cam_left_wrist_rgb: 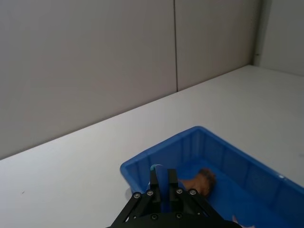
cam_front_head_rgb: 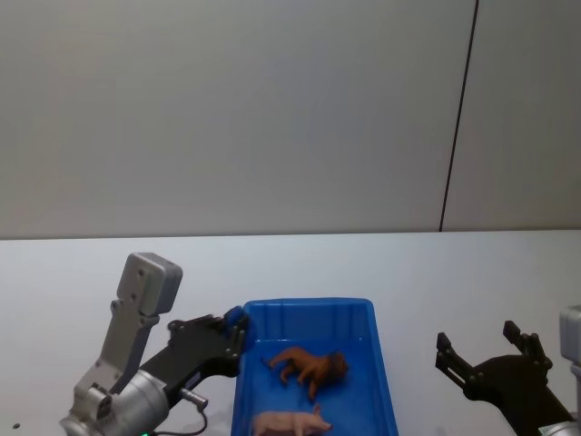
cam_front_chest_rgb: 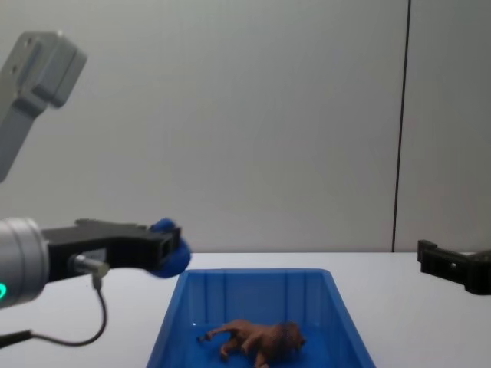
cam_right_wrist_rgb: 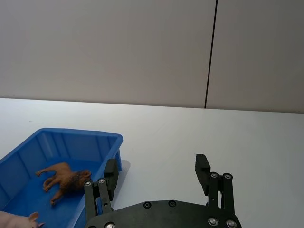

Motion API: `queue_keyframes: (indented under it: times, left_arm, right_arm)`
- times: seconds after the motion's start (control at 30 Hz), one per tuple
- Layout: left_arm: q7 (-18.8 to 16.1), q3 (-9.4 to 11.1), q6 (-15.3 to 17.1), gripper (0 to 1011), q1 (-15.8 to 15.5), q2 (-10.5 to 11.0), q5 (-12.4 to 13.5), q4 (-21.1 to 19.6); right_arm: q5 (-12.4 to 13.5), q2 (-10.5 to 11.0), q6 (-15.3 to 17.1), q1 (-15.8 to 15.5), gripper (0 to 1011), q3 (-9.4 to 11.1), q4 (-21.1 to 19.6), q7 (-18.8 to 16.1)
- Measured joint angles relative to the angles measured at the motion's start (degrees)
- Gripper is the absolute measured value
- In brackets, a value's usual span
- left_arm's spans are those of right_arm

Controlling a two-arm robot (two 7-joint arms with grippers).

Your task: Pick up the two dolls from the table and place them into the box.

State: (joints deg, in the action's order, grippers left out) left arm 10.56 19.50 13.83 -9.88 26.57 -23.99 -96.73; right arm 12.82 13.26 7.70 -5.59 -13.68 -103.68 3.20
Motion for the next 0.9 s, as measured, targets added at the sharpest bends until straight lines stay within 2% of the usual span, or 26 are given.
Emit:
queue_keyframes:
  times: [0.1, 0.13, 0.2, 0.27, 0.37, 0.73, 0.77, 0.87, 0.9]
  left_arm:
    - [2.3, 0.2, -0.9, 93, -0.8, -0.6, 0.0, 0.3]
    - [3.0, 0.3, -1.1, 169, -1.0, -0.8, 0.0, 0.4]
    - [4.6, 0.5, -1.6, 185, -1.5, -1.2, 0.0, 0.8]
    - [5.9, 0.6, -2.0, 289, -1.9, -1.5, 0.0, 1.1]
    - [8.8, 1.0, -2.6, 352, -2.7, -2.2, -0.1, 1.8]
    - [13.2, 1.7, -3.5, 735, -4.2, -3.5, -0.5, 2.9]
    - [13.4, 1.7, -3.6, 735, -4.2, -3.6, -0.5, 2.9]
    - [14.1, 1.8, -3.7, 869, -4.5, -3.8, -0.6, 3.1]
    - [14.3, 1.8, -3.8, 869, -4.6, -3.8, -0.6, 3.2]
  right_arm:
    - [0.0, 0.0, 0.0, 0.0, 1001, 0.0, 0.0, 0.0]
    - [0.0, 0.0, 0.0, 0.0, 1001, 0.0, 0.0, 0.0]
    - [0.0, 0.0, 0.0, 0.0, 1001, 0.0, 0.0, 0.0]
    - [0.0, 0.0, 0.0, 0.0, 1001, 0.0, 0.0, 0.0]
    - [0.0, 0.0, 0.0, 0.0, 1001, 0.0, 0.0, 0.0]
    - [0.0, 0.0, 0.0, 0.0, 1001, 0.0, 0.0, 0.0]
    - [0.0, 0.0, 0.0, 0.0, 1001, 0.0, 0.0, 0.0]
    - [0.0, 0.0, 0.0, 0.0, 1001, 0.0, 0.0, 0.0]
    - [0.0, 0.0, 0.0, 0.0, 1001, 0.0, 0.0, 0.0]
